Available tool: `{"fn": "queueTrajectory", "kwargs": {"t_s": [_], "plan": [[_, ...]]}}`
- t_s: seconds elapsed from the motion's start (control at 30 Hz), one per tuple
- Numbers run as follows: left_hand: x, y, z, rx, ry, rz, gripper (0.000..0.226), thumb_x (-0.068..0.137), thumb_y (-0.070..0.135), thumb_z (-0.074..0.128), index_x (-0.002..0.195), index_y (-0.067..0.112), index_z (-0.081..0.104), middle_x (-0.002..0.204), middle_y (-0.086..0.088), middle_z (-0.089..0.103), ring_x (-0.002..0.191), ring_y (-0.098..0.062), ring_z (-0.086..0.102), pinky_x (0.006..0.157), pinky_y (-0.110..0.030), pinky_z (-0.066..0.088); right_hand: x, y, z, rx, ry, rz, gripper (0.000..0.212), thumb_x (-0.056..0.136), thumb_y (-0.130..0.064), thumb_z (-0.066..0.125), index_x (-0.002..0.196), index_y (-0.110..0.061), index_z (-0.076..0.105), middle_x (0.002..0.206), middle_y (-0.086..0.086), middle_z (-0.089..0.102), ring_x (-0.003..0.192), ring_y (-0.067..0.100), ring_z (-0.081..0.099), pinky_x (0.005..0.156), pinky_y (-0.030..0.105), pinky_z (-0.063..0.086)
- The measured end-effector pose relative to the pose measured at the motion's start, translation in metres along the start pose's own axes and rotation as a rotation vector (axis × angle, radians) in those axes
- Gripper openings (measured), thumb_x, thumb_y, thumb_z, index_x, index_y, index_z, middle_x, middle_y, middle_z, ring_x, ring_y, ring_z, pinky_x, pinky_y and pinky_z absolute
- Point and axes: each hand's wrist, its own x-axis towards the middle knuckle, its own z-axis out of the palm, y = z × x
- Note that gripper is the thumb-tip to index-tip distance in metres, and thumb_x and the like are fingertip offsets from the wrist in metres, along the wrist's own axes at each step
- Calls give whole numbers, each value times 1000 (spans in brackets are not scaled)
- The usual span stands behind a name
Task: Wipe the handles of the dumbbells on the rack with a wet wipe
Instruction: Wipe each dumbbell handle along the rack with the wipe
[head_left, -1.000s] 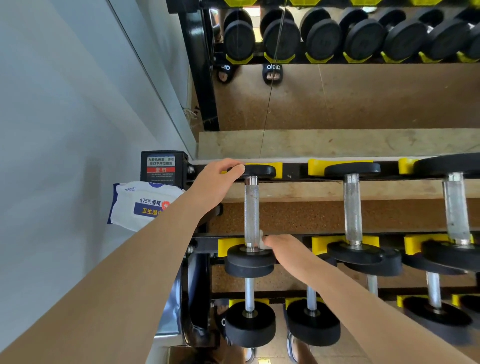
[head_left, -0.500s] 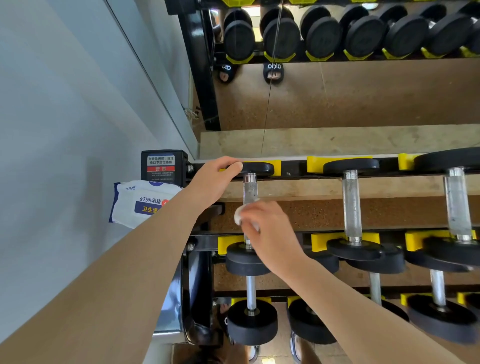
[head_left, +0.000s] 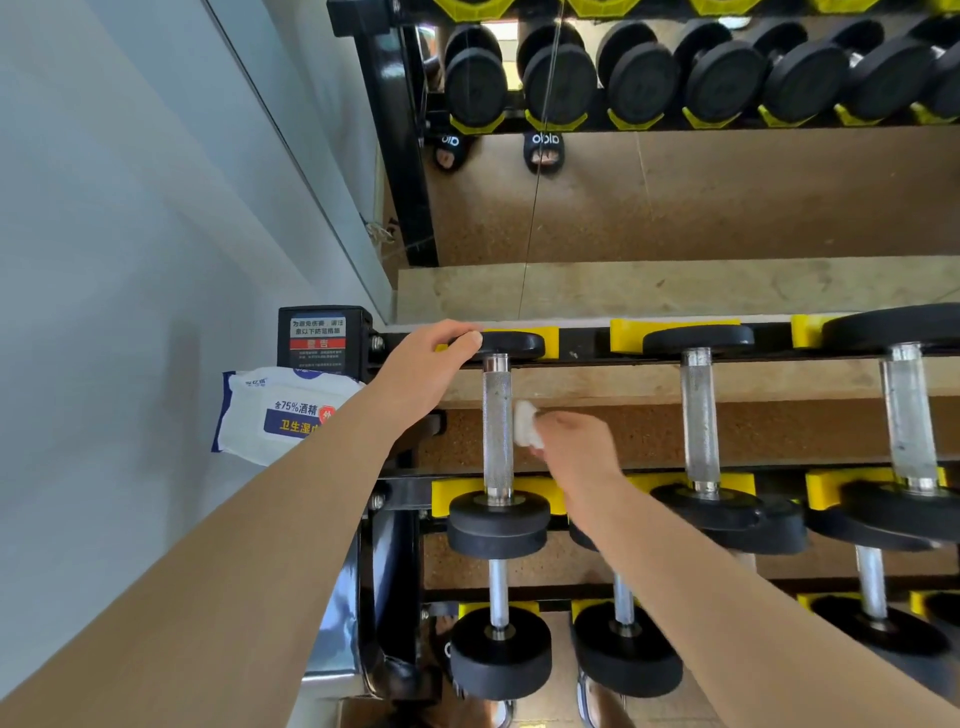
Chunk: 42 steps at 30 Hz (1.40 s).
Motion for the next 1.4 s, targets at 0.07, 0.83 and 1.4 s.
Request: {"fn": "queueTrajectory", "kwargs": {"t_s": [0.07, 0.83, 1.4], "plan": [[1, 0, -1, 5, 2, 1, 35, 107, 39, 43, 137, 30, 59, 125, 13, 59, 116, -5, 48, 94, -26, 32, -5, -1, 19, 70, -31, 62, 21, 95, -10, 49, 90, -4, 69, 98, 16, 69, 85, 27, 62, 77, 41, 49], [2, 1, 0, 3, 12, 23, 33, 107, 35, 45, 135, 28, 61, 127, 12, 61, 119, -6, 50, 93, -23, 34, -10, 4, 36, -829, -56, -1029, 22, 94, -10, 58, 111, -12, 71, 112, 3, 59, 103, 18, 54, 90, 28, 48], [9, 75, 62, 467, 247, 405, 45, 108, 31, 41, 151, 23, 43, 152, 0, 45, 123, -18, 56, 99, -31, 44, 36, -7, -144, -965, 292, -950, 34, 90, -3, 62, 122, -14, 64, 110, 5, 57, 100, 22, 52, 81, 31, 51]]}}
